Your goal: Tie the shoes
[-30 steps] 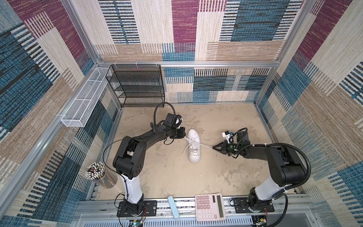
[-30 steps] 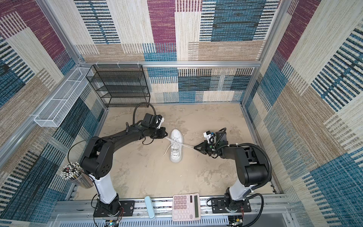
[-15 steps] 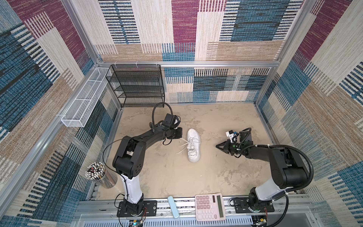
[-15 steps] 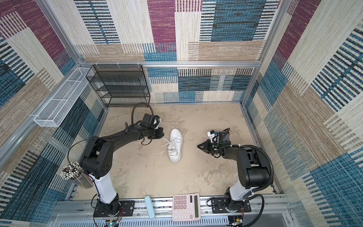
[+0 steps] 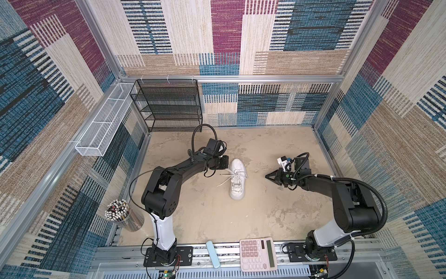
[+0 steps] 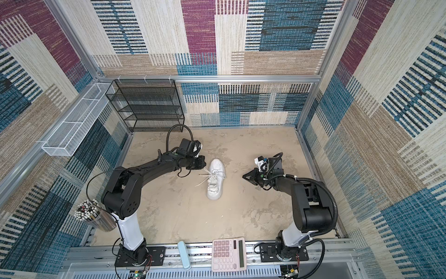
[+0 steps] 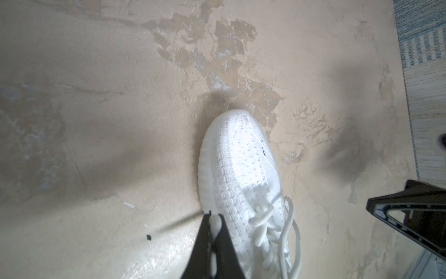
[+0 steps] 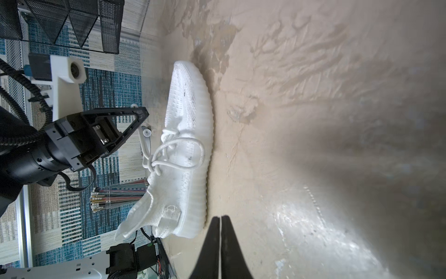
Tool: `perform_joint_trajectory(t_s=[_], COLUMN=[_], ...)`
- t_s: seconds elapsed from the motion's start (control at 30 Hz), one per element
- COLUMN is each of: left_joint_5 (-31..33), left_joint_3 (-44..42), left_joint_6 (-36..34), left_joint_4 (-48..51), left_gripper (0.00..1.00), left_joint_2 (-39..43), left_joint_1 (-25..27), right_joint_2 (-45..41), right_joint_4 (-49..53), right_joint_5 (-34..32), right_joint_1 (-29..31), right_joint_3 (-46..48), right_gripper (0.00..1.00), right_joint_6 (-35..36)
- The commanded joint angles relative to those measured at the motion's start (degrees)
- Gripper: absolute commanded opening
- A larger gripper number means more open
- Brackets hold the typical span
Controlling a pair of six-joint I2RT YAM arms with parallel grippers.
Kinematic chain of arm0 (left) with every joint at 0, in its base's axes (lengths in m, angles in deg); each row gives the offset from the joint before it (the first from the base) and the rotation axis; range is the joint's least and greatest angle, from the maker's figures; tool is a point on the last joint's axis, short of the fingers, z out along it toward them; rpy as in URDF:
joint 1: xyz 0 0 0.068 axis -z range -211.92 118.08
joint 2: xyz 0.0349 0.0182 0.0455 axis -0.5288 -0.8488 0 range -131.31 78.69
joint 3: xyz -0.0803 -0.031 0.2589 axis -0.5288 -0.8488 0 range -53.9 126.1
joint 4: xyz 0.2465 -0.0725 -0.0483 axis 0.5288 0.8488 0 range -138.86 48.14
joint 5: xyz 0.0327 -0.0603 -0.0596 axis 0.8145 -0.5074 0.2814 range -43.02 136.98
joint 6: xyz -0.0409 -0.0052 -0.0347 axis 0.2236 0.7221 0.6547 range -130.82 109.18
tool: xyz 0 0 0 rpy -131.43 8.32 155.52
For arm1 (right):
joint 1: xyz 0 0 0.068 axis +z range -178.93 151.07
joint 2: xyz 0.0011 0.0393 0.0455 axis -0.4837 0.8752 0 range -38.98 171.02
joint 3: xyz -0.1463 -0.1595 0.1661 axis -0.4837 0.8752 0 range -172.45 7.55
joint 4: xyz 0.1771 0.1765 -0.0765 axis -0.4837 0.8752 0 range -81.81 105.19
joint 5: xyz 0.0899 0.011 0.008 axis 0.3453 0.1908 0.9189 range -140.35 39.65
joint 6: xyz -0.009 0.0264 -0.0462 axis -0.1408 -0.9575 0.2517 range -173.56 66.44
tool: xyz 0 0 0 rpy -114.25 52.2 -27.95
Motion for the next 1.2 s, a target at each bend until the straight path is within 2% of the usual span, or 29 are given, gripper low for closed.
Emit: perform_joint_trajectory(t_s=[0.0,0.13,0.17,0.2,0.27,0.3,0.37,0.4,0.63,0.73,0.77,0.83,1.03,1.17], left_joint_5=[-1.6,-2.0,-2.3,-2.6,-2.9,-2.6,-1.7,-1.4,-0.9,-0.4,-0.6,0.0,2.1,5.0], left_joint_3=[0.3,0.4,0.6,0.9,1.0,0.9,0.0,-0.5,-6.5,-11.1,-12.4,-14.1,-18.0,-18.5], left_joint_6=[1.8,2.5,2.4,2.3,2.3,2.3,2.2,2.2,1.2,-0.8,-1.6,-3.7,-11.7,-13.7], left_joint_4=[-1.9,-2.9,-2.9,-2.5,-2.1,-1.7,-1.6,-1.4,2.7,5.2,6.5,9.1,12.7,12.2], left_gripper=[0.1,0.1,0.13,0.2,0.43,0.51,0.6,0.62,0.65,0.6,0.56,0.52,0.52,0.52], left_joint_2=[0.2,1.1,1.2,1.1,1.4,1.7,3.1,4.1,12.1,15.5,16.3,17.2,18.2,16.6], left_joint_1=[0.0,0.0,0.0,0.0,0.0,0.0,-0.2,-0.6,-4.5,-5.2,-5.2,-4.6,-2.3,-0.4], right_joint_2=[-0.5,-0.5,-0.5,-0.4,0.0,0.4,1.0,1.3,6.5,9.5,10.4,11.6,12.7,13.1], right_joint_4=[2.3,6.1,7.4,8.4,10.2,10.6,10.5,10.6,16.6,18.2,18.3,18.5,19.5,20.1], right_joint_5=[-0.2,-1.5,-1.8,-2.3,-3.3,-3.3,-3.1,-3.2,-6.8,-7.4,-7.5,-7.3,-7.3,-7.3], right_joint_1=[0.0,0.7,1.3,1.9,3.2,3.7,4.4,4.8,10.7,12.7,13.2,13.6,13.7,13.7], right_joint_3=[-0.8,-3.1,-4.0,-4.9,-7.0,-7.8,-9.1,-9.7,-19.6,-23.9,-25.2,-27.1,-30.4,-31.7], right_gripper=[0.24,0.32,0.33,0.34,0.36,0.37,0.39,0.4,0.42,0.42,0.42,0.42,0.42,0.41], right_joint_6=[1.8,4.9,6.0,7.1,8.4,8.5,8.2,8.2,13.2,14.2,14.2,14.2,14.4,14.9])
